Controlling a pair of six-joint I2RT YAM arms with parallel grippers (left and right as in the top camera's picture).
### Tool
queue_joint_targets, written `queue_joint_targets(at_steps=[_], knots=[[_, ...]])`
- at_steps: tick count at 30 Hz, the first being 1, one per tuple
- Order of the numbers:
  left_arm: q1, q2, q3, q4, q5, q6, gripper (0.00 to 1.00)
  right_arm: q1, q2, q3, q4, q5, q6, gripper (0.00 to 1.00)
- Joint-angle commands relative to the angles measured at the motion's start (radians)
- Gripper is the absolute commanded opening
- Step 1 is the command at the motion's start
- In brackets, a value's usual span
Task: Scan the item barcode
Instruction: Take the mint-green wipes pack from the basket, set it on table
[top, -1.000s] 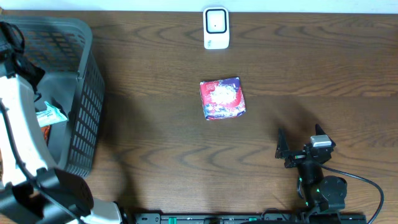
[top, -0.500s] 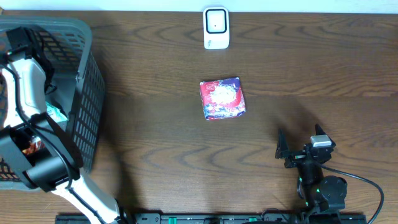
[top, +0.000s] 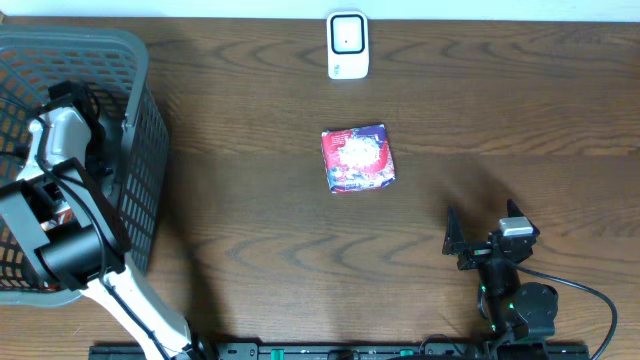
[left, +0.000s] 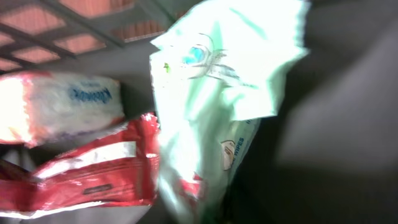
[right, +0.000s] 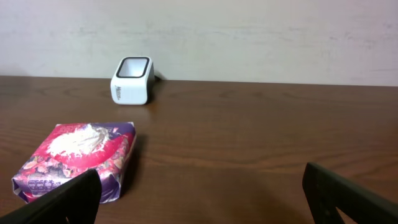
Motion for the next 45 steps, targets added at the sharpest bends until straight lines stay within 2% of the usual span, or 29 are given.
queue_joint_targets(at_steps=[1,2,3,5,6,8,11,12,14,16,20,23,24,26,27,29,30,32,33,35,37,38,40,41,42,44,45], knots=[[0.006,-0.12,-0.003,-0.027,0.003,0.041,0.08,-0.005,-0.006,-0.003,-0.002,0.002,0.01,0.99],[0.003,-0.182,-0.003,-0.027,0.003,0.041,0.08,-0.005,-0.006,-0.003,-0.002,0.002,0.01,0.99],[-0.013,-0.354,-0.003,-0.022,0.004,0.04,0.07,-0.005,-0.006,-0.003,-0.002,0.002,0.01,0.99],[-0.039,-0.512,-0.003,-0.005,0.036,0.051,0.08,-0.005,-0.006,-0.003,-0.002,0.002,0.01,0.99],[-0.064,-0.633,-0.003,0.045,0.096,0.107,0.07,-0.005,-0.006,-0.003,-0.002,0.002,0.01,0.99],[-0.105,-0.768,-0.003,0.127,0.189,0.179,0.07,-0.005,-0.006,-0.003,-0.002,0.002,0.01,0.99],[-0.238,-0.973,-0.003,0.251,0.384,0.192,0.07,-0.005,-0.006,-0.003,-0.002,0.002,0.01,0.99],[-0.283,-0.987,-0.003,0.257,0.449,0.228,0.07,-0.005,-0.006,-0.003,-0.002,0.002,0.01,0.99],[-0.426,-0.966,-0.005,0.214,0.554,0.405,0.07,-0.005,-0.006,-0.003,-0.002,0.002,0.01,0.99],[-0.552,-0.898,-0.005,0.146,0.554,0.527,0.07,-0.005,-0.006,-0.003,-0.002,0.002,0.01,0.99],[-0.716,-0.716,-0.005,0.09,0.554,0.561,0.08,-0.005,-0.006,-0.003,-0.002,0.002,0.01,0.99],[-0.823,-0.475,-0.005,0.088,0.553,0.56,0.12,-0.005,-0.006,-0.003,-0.002,0.002,0.01,0.99],[-0.844,-0.389,-0.005,0.087,0.554,0.56,0.23,-0.005,-0.006,-0.003,-0.002,0.002,0.01,0.99],[-0.872,-0.293,-0.005,0.08,0.554,0.559,0.25,-0.005,-0.006,-0.003,-0.002,0.002,0.01,0.99],[-0.885,-0.272,-0.005,0.079,0.554,0.556,0.29,-0.005,-0.006,-0.003,-0.002,0.002,0.01,0.99],[-0.901,-0.266,-0.005,0.082,0.554,0.557,0.74,-0.005,-0.006,-0.003,-0.002,0.002,0.01,0.99],[-0.901,-0.276,-0.002,0.083,0.554,0.557,0.86,-0.005,-0.006,-0.003,-0.002,0.002,0.011,0.99],[-0.871,-0.355,0.02,0.081,0.553,0.561,0.87,-0.005,-0.006,-0.003,-0.002,0.002,0.01,0.99],[-0.829,-0.435,0.033,0.081,0.541,0.612,0.88,-0.005,-0.006,-0.003,-0.002,0.002,0.01,0.99],[-0.694,-0.629,0.043,0.092,0.294,0.654,0.91,-0.005,-0.006,-0.003,-0.002,0.002,0.01,0.99],[-0.515,-0.751,0.043,0.088,0.107,0.654,0.92,-0.005,-0.006,-0.003,-0.002,0.002,0.01,0.99],[-0.376,-0.795,0.043,0.08,0.077,0.654,0.92,-0.005,-0.006,-0.003,-0.002,0.002,0.01,0.99],[-0.189,-0.807,0.034,0.058,0.077,0.662,0.92,-0.005,-0.006,-0.003,-0.002,0.002,0.01,0.99],[-0.101,-0.791,-0.006,0.05,0.077,0.78,0.91,-0.005,-0.006,-0.003,-0.002,0.002,0.01,0.99],[-0.051,-0.775,-0.078,0.051,0.077,0.959,0.91,-0.005,-0.006,-0.003,-0.002,0.002,0.01,0.99],[0.024,-0.773,-0.238,0.08,0.077,1.213,0.91,-0.005,-0.006,-0.003,-0.002,0.002,0.01,0.99],[0.044,-0.773,-0.281,0.083,0.077,1.258,0.91,-0.005,-0.006,-0.003,-0.002,0.002,0.01,0.99]])
